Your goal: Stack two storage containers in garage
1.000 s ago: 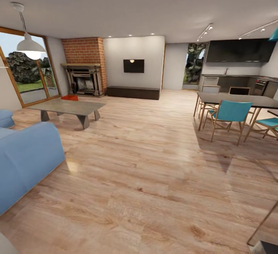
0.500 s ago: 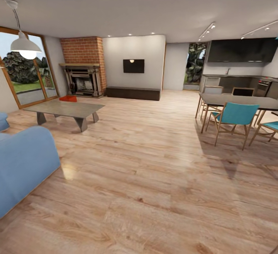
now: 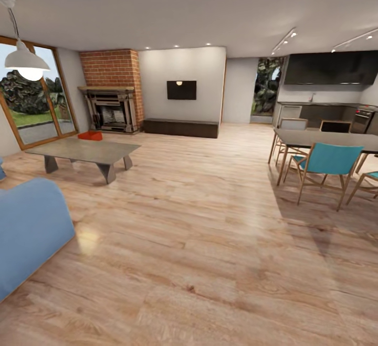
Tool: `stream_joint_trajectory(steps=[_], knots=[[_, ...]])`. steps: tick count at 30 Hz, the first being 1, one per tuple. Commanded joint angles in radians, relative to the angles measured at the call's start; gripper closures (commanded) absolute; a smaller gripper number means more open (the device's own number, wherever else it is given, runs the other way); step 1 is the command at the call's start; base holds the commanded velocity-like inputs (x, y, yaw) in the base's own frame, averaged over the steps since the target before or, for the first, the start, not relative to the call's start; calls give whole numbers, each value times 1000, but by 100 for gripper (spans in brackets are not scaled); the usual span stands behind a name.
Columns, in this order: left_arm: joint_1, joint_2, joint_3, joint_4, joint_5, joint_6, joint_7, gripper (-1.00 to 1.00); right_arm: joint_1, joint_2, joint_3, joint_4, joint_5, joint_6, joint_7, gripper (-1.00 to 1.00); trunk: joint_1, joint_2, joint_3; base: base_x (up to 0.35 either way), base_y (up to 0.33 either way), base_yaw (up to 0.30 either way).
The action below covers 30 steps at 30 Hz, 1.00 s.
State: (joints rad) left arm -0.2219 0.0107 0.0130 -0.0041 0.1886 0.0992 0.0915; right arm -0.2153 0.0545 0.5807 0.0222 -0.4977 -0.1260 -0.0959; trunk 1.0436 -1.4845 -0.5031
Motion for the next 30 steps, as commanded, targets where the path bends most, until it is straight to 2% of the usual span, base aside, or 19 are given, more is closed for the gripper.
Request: stream_joint_trajectory(steps=[1,30], knots=[[-1,0,1,0,6,4,2,-100,-1,1,8,2,-9,-4,-2,-100,1,0,-1,322,0,0],[0,0,1,0,5,3,2,-100,-1,0,8,2,-11,-4,-2,-100,1,0,-1,322,0,0]])
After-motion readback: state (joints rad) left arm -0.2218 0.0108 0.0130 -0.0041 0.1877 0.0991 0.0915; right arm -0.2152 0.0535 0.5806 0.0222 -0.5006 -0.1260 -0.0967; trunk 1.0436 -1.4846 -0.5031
